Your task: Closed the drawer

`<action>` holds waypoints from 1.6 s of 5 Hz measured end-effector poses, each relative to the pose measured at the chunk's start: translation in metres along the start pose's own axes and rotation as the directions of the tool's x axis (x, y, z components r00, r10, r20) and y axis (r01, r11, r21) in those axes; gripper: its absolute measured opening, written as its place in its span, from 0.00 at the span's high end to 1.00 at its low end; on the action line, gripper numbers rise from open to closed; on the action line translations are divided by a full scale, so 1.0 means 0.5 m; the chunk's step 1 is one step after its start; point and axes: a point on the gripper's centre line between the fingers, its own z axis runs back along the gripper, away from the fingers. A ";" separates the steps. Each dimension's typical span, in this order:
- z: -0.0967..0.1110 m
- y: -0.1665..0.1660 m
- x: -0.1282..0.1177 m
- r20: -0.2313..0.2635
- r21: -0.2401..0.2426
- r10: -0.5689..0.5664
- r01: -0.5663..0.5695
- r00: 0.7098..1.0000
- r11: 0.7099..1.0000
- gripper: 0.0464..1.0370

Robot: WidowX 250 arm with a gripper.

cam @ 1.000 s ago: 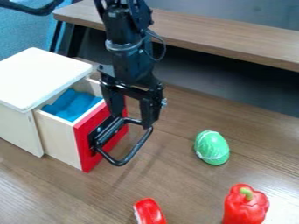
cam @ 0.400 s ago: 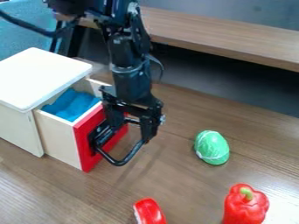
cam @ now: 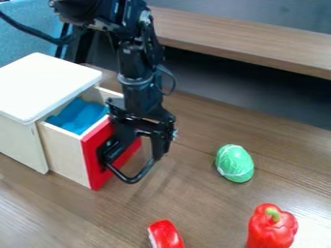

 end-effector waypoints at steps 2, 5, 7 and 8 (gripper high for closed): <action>0.016 0.077 0.005 -0.001 0.040 0.087 -0.087 0.996 0.995 0.04; 0.011 0.170 -0.006 -0.029 0.153 0.190 -0.183 0.981 0.971 0.04; 0.002 0.154 -0.005 -0.029 0.097 0.141 -0.138 0.990 0.986 0.04; 0.017 0.088 0.005 -0.009 0.011 0.074 -0.074 0.997 0.997 0.04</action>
